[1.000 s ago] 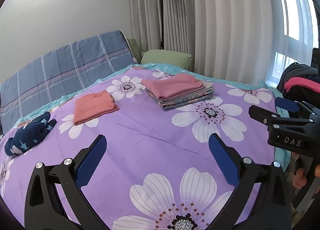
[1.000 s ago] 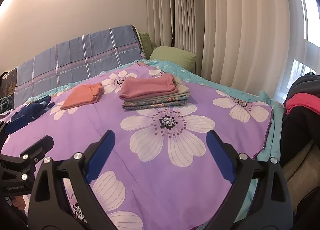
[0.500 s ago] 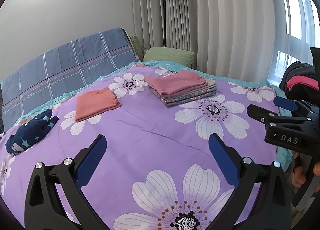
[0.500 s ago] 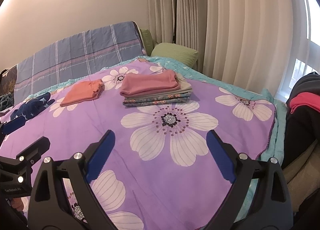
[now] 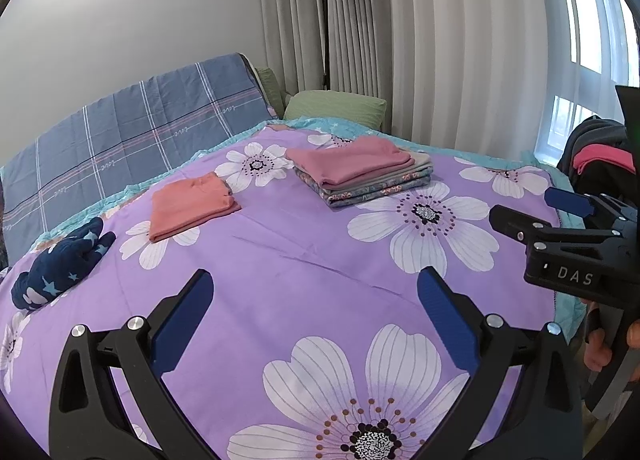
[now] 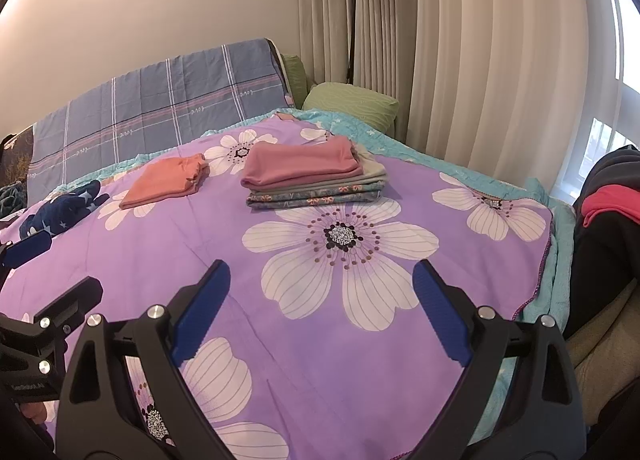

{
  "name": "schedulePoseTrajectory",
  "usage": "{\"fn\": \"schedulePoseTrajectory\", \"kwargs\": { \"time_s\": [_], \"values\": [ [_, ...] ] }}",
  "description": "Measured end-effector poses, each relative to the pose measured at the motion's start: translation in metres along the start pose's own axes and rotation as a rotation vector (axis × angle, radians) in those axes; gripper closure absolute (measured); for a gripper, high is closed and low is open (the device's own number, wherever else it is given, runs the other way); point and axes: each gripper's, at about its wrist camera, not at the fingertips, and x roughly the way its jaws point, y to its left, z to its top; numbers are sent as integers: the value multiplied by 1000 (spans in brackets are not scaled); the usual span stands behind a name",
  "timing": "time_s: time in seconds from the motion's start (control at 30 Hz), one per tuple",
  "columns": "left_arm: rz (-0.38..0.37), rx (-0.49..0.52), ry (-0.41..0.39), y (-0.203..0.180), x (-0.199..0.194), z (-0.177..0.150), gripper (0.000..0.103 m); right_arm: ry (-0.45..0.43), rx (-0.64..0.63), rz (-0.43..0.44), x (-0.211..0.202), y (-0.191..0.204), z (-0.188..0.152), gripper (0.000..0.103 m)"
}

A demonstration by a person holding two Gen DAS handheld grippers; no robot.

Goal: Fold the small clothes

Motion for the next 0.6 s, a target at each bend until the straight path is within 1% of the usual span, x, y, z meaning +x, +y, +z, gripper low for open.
{"fn": "schedulePoseTrajectory", "kwargs": {
  "time_s": [0.6],
  "values": [
    [0,12,10,-1,3,-3,1,9,-7,3,6,1,-1,9]
  ]
}}
